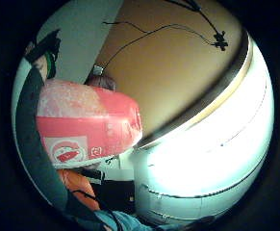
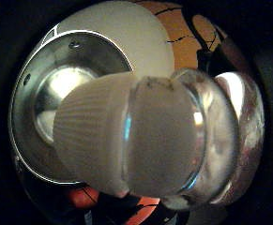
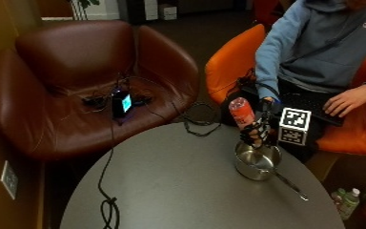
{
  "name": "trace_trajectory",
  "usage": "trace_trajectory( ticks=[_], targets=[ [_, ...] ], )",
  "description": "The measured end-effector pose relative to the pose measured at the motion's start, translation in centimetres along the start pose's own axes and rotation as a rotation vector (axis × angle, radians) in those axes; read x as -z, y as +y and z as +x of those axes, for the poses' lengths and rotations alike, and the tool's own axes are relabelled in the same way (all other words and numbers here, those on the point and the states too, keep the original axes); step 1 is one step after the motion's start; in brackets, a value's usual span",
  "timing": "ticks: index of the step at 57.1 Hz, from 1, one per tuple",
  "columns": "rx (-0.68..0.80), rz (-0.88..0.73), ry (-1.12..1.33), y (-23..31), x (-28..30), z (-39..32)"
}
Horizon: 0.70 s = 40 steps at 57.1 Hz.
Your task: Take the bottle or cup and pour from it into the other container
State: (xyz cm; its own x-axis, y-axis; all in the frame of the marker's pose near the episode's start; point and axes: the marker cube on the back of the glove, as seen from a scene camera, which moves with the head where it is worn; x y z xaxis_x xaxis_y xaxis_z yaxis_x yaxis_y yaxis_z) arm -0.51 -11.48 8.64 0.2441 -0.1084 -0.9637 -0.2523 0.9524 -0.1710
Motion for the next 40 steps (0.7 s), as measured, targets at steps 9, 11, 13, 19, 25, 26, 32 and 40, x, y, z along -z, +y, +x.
trace_trajectory(
  ticks=[9,11,13,19,25,26,32,40],
  targets=[
    [0.011,-0.006,-0.012,0.39,0.09,-0.63],
    [0.010,-0.009,-0.012,0.32,0.16,-0.50],
    [0.008,-0.012,-0.013,0.25,0.24,-0.39],
    [0.002,-0.004,-0.019,0.13,0.53,-0.40],
    [0.001,-0.013,-0.020,0.01,0.68,-0.21],
    [0.004,-0.014,-0.019,0.05,0.68,-0.25],
    [0.013,-0.017,-0.025,0.15,0.70,-0.61],
    [0.015,-0.013,-0.023,0.13,0.65,-0.81]
  ],
)
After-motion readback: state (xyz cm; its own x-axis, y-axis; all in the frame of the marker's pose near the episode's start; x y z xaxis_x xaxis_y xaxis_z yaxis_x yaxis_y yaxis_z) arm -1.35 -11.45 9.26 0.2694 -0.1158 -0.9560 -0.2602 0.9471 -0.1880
